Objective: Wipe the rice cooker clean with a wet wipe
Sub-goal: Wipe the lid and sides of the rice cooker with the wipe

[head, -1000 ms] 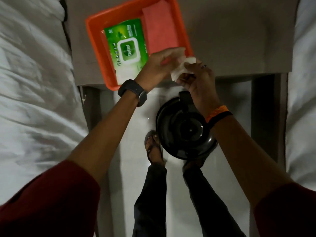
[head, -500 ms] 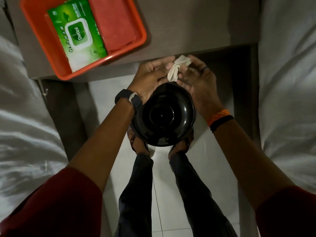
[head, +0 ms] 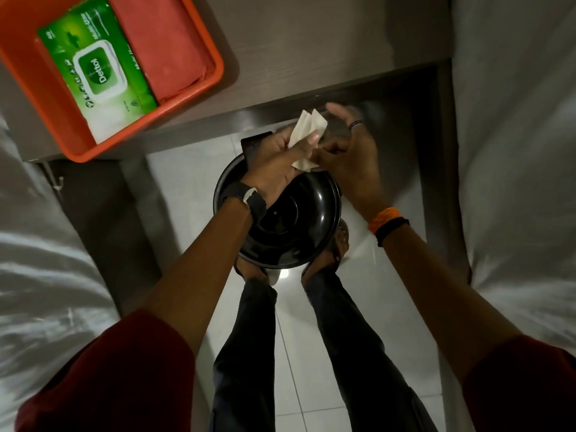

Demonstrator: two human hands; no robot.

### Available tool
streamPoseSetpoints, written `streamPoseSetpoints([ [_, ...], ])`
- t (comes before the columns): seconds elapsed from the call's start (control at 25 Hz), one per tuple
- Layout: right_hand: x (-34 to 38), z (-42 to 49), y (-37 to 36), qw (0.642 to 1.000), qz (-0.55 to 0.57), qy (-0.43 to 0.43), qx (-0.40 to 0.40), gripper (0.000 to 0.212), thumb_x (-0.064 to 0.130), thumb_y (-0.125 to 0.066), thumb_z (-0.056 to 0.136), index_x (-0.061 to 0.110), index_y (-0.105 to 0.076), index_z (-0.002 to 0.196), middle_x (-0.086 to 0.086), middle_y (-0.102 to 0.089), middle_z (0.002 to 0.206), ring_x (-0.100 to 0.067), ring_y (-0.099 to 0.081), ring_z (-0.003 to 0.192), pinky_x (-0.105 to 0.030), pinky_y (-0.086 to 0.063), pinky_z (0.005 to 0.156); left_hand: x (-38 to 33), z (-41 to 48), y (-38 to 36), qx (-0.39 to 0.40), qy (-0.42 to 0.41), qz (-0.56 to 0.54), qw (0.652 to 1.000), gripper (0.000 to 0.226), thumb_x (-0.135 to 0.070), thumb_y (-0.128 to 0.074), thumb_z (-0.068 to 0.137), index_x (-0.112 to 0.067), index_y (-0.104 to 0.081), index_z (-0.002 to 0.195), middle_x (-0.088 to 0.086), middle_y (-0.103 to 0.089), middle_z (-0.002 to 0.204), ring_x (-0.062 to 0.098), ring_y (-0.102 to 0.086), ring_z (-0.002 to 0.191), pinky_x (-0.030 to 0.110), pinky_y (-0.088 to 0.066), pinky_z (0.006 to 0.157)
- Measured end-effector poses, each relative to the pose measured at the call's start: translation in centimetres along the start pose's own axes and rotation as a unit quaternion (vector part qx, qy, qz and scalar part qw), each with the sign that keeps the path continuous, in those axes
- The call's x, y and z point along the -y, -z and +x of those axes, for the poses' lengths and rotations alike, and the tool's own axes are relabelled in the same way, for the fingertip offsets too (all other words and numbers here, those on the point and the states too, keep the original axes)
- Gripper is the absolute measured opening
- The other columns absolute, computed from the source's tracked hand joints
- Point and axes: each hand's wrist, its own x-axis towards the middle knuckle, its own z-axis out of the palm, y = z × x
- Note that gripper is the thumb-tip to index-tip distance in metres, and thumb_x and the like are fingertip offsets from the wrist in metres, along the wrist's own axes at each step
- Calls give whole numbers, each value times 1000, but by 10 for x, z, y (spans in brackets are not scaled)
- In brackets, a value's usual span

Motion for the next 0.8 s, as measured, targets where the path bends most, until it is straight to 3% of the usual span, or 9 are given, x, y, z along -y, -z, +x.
streamPoseSetpoints([
  [0.08,-12,1,9,999,8,-34,-10,78,5,-78,84,8,-37,151,-10,-74,86,-5,-74,76,-22,-64,73,5,4,2,-42,0,-35,999,33,-10,-52,100,1,-53,131,23,-63,125,34,-64,111,50,-52,100],
  [0.16,-25,2,22,991,87,-99,-18,64,9,-74,89,4,-45,147,-11,-76,103,-13,-77,96,-29,-65,82,6,12,6,-85,-7,-29,996,34,-5,-52,99,-1,-50,133,17,-64,124,26,-66,107,42,-57,95],
  [0.28,-40,2,34,962,213,-173,-16,33,10,-67,94,3,-65,126,-11,-74,118,-26,-74,111,-41,-61,96,10,28,0,-76,-9,92,993,42,2,-57,95,-2,-48,136,23,-60,129,22,-63,108,41,-54,98],
  [0.44,-57,17,40,969,182,-138,-98,14,15,-71,92,16,-69,106,-8,-74,110,-27,-72,110,-41,-60,95,19,62,-13,-55,-88,339,935,54,-7,-69,89,-3,-44,137,20,-58,129,25,-58,116,36,-53,97],
  [0.52,-69,26,47,968,106,-138,-182,20,15,-73,90,13,-64,107,-8,-70,111,-24,-71,107,-37,-63,88,26,81,-11,28,-102,547,831,63,-30,-75,85,-13,-46,138,13,-54,134,27,-51,123,42,-48,102],
  [0.64,-92,29,59,971,-27,-119,-207,35,15,-69,93,5,-59,125,-8,-65,124,-17,-65,113,-13,-58,78,45,90,-15,263,-11,821,507,80,-65,-71,72,-31,-44,139,4,-49,137,31,-41,128,48,-34,106],
  [0.68,-100,28,61,973,-68,-112,-190,39,16,-68,95,3,-58,130,-8,-64,126,-15,-62,114,-10,-55,82,53,87,-17,300,4,846,440,81,-69,-71,69,-36,-44,138,4,-49,134,31,-38,127,48,-32,104],
  [0.72,-107,25,63,973,-107,-107,-174,38,17,-65,97,1,-59,131,-11,-66,128,-16,-63,115,-13,-53,88,60,83,-18,313,14,847,429,80,-68,-72,68,-39,-44,137,4,-49,130,31,-35,125,48,-29,103],
  [0.8,-118,16,57,971,-156,-96,-156,32,15,-60,100,0,-65,127,-12,-73,120,-21,-70,110,-21,-52,93,63,71,-13,301,33,821,485,76,-62,-78,65,-44,-47,132,5,-48,122,32,-31,121,49,-26,101],
])
